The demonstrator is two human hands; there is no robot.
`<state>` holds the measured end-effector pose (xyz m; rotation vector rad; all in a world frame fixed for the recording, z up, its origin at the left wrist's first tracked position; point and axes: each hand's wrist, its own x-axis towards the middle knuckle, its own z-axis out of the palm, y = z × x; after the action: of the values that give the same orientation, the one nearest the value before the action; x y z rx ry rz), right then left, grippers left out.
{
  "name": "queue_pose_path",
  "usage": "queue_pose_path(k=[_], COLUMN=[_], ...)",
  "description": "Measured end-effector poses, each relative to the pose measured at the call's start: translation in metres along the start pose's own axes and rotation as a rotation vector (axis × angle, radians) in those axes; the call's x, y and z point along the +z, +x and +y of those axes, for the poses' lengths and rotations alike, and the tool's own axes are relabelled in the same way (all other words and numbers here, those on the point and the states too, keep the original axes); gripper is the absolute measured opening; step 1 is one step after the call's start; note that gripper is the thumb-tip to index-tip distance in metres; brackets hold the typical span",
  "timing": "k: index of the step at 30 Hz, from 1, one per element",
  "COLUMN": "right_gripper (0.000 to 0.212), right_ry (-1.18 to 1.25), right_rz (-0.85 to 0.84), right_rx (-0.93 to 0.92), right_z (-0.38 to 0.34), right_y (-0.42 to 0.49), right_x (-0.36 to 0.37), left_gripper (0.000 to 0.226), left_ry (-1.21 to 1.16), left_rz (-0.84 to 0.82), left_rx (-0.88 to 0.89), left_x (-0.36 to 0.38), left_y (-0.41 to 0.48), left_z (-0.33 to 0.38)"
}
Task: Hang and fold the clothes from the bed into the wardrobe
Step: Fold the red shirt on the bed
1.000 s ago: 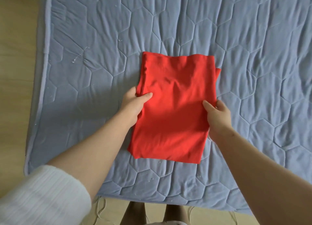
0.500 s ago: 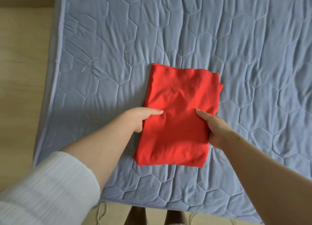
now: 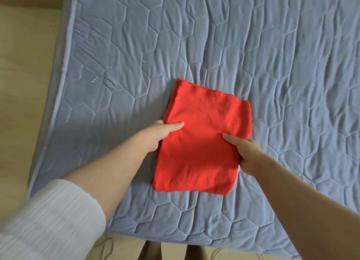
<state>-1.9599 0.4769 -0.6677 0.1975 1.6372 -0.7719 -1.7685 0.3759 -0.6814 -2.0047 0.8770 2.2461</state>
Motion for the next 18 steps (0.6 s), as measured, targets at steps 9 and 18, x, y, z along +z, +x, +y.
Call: queue_pose_path(k=[9,18], right_gripper=[0.008,0.008], right_ry=[0.294,-0.151], right_rz=[-0.08,0.046], right_rx=[-0.361,-0.086], right_z=[-0.062,0.051], right_y=[-0.061,-0.058], right_x=[0.008,-0.008], left_gripper=[0.007,0.02], left_ry=[-0.062,0.243], left_rz=[0.035,0.19], left_rx=[0.555,0.157], left_x=[-0.018,-0.03], left_y=[-0.093,-0.076], left_z=[0.061,-0.07])
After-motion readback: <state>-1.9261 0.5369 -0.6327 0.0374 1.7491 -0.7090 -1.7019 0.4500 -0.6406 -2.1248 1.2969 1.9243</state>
